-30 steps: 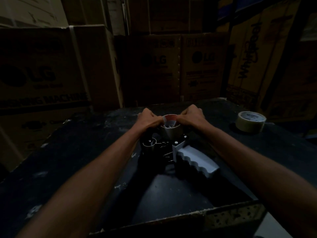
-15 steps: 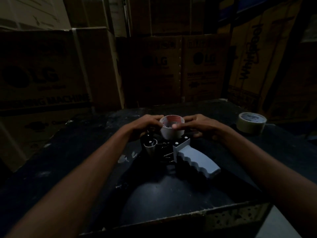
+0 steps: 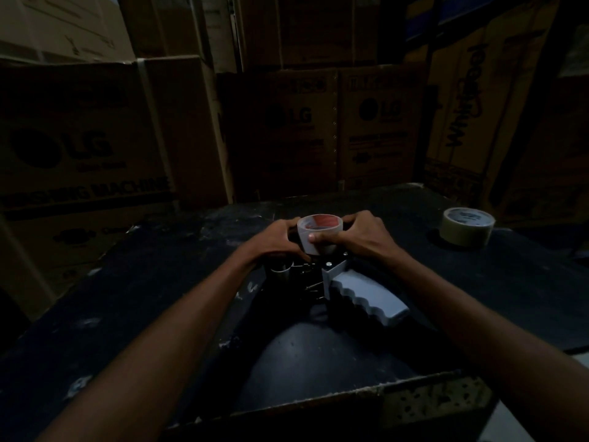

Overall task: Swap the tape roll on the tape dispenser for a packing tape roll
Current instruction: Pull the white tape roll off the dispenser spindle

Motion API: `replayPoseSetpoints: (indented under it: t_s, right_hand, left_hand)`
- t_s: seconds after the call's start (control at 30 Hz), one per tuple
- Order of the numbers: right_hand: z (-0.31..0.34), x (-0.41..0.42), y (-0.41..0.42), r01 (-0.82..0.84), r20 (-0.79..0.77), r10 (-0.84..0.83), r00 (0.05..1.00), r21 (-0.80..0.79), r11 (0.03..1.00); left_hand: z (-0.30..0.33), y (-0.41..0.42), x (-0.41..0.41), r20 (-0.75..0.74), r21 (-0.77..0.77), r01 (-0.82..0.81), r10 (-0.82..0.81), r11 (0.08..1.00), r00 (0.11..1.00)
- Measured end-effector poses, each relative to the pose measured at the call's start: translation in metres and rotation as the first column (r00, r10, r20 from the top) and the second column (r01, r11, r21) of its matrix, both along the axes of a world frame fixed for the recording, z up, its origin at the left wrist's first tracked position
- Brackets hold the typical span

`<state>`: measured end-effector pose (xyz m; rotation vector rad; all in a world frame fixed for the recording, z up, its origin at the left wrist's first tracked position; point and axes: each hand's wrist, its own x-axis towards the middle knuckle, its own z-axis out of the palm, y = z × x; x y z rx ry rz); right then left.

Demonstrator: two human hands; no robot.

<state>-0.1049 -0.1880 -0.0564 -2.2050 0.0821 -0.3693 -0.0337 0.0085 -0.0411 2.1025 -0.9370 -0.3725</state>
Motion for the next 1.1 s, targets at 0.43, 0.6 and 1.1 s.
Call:
replayPoseSetpoints:
  t_s: [0.43, 0.6, 1.1]
  right_hand:
    - [0.000, -0.016, 0.004, -0.096, 0.106, 0.089, 0.990, 0.057, 0.994]
    - [-0.001, -0.015, 0.003, -0.065, 0.108, 0.058, 0.992, 0.058, 0.996]
    - [0.005, -0.022, 0.004, -0.093, 0.128, 0.087, 0.988, 0.043, 0.995]
  left_hand:
    - [-0.001, 0.001, 0.002, 0.052, 0.007, -0.002, 0.002, 1.000, 0.999]
    - [-0.001, 0.000, -0.001, 0.047, 0.004, -0.041, 0.041, 0.999, 0.998]
    - [-0.005, 0.000, 0.004, 0.060, 0.012, -0.102, 0.101, 0.995, 0.993]
